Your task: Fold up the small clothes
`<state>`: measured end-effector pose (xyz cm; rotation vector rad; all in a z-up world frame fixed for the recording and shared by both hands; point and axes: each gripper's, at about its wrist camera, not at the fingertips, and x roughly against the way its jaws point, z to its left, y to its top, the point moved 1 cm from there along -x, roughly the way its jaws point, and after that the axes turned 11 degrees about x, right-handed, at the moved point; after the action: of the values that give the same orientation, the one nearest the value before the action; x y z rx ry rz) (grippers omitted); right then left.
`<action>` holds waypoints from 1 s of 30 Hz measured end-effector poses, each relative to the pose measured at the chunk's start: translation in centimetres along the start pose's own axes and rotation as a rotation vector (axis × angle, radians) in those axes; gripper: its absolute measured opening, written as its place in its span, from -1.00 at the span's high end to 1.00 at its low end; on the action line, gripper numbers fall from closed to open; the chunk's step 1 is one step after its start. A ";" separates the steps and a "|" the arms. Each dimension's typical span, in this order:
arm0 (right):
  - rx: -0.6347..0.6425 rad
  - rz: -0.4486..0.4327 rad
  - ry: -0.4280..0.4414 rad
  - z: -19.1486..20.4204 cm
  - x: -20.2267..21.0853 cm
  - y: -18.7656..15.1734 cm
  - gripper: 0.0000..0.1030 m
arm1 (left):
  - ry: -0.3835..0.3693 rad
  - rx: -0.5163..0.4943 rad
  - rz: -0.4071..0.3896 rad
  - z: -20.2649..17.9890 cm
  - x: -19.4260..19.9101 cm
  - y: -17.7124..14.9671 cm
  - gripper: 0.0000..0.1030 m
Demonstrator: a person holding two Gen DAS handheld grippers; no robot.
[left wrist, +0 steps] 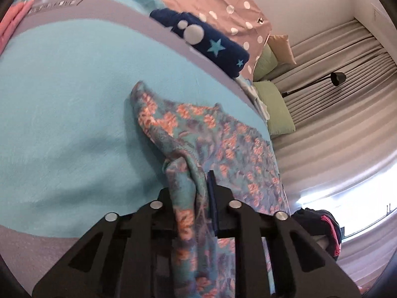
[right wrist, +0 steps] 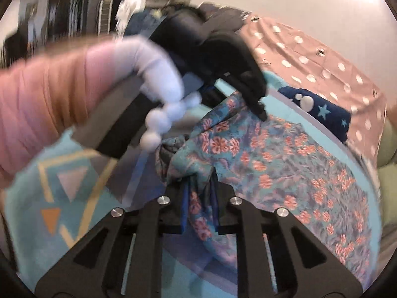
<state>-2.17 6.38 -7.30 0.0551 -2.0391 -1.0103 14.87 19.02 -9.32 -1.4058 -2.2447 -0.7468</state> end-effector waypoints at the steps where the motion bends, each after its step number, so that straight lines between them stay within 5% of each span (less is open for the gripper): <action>1: -0.029 -0.021 0.000 -0.7 0.8 -0.1 0.72 | 0.003 -0.014 -0.012 -1.0 0.2 0.0 0.70; 11: -0.324 -0.112 0.050 -10.8 7.0 -4.8 0.73 | 0.008 -0.114 -0.058 -11.6 -0.1 0.7 0.83; 17: -0.475 -0.129 0.038 -14.8 9.5 -9.7 0.76 | 0.099 -0.174 -0.019 -17.5 -5.2 -0.2 0.89; 30: -0.691 -0.163 -0.034 -19.9 13.6 -18.4 0.82 | 0.162 -0.239 0.085 -25.6 -16.3 -3.1 0.90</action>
<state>-2.61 -23.83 -4.23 -0.1630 -1.6319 -1.7743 20.07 -9.35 0.65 -1.4780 -2.0125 -1.0874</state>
